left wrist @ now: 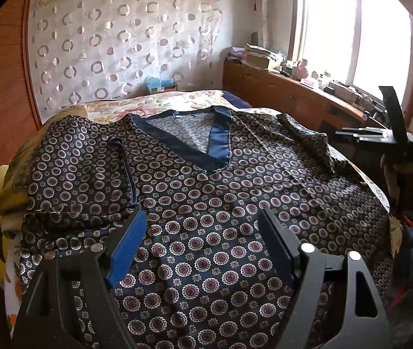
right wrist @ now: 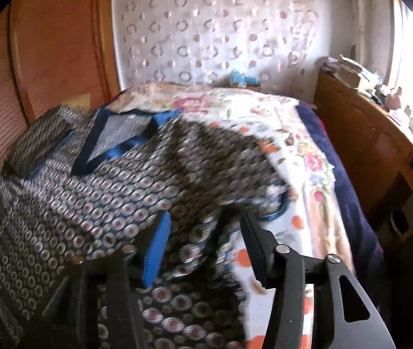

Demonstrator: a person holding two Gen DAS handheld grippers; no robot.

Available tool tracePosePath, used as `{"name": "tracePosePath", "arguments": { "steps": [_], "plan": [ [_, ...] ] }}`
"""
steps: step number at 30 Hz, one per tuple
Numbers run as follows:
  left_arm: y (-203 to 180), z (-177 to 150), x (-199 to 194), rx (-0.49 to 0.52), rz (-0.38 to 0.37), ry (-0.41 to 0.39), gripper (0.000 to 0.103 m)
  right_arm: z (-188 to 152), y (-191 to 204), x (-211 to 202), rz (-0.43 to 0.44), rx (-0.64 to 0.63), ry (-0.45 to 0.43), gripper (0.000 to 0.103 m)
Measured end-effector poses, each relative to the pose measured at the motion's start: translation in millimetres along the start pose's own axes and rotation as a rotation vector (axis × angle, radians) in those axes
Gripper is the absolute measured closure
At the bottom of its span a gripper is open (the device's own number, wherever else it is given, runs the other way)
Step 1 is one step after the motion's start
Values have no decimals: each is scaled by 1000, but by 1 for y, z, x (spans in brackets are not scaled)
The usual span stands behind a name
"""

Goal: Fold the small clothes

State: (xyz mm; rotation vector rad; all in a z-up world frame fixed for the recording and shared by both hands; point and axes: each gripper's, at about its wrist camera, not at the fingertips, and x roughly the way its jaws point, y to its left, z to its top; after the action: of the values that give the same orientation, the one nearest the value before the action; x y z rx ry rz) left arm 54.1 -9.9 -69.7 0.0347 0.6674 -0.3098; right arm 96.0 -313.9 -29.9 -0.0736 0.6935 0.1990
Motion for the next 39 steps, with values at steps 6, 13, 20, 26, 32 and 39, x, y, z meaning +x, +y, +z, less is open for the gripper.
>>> {"name": "tracePosePath", "arguments": {
  "steps": [6,13,20,26,32,39],
  "plan": [
    [-2,-1,1,2,-7,5,24,-3,-32,17,-19,89,36,50],
    [-6,-2,3,13,-7,15,24,4,-55,74,57,205,143,50],
    [-4,-4,3,8,-5,16,24,20,-51,100,55,167,162,50],
    [-4,-7,4,5,-5,23,24,29,-34,109,77,104,165,50],
    [-3,-10,4,-3,-3,31,24,42,-1,103,97,14,135,50],
    [-2,-11,3,-5,-5,30,24,38,34,104,174,-52,147,50]
  ]
}}
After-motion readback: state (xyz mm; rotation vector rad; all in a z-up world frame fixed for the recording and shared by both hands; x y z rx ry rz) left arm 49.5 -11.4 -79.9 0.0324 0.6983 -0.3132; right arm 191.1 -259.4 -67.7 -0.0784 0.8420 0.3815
